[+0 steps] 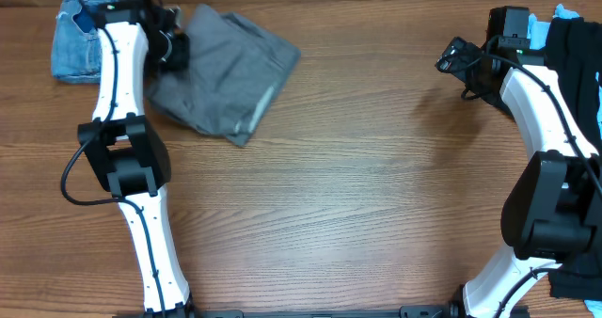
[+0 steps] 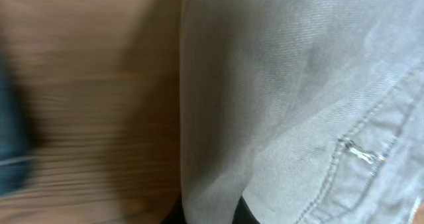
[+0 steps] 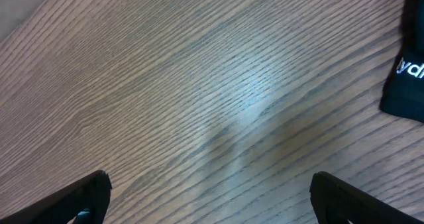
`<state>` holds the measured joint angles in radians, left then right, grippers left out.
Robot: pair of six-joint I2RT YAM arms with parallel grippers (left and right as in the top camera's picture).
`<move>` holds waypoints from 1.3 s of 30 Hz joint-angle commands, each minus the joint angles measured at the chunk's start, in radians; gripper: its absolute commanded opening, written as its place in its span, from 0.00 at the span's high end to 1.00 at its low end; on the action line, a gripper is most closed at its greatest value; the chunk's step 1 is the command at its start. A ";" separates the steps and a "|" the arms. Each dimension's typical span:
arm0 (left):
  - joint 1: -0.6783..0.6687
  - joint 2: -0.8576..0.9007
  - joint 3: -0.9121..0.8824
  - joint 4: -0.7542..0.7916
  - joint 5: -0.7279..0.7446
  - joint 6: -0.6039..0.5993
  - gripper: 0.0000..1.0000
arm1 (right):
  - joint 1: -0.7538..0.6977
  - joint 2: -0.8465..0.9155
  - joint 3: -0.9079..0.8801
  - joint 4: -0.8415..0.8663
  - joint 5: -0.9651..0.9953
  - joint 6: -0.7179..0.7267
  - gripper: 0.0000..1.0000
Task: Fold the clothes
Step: 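Grasp the folded grey shorts with the left gripper and lift them, then place the folded shorts onto the blue denim at top left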
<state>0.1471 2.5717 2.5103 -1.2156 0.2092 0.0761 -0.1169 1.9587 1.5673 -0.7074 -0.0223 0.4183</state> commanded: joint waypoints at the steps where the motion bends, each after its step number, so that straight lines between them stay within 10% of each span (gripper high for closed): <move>1: 0.024 0.004 0.077 0.008 -0.064 -0.066 0.96 | 0.004 -0.027 0.021 0.003 -0.002 0.002 0.00; 39: 0.149 0.001 0.283 0.192 -0.127 -0.227 0.96 | 0.004 -0.027 0.021 0.003 -0.002 0.002 0.00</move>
<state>0.2829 2.5755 2.7518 -1.0492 0.1028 -0.1108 -0.1169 1.9587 1.5673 -0.7078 -0.0223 0.4179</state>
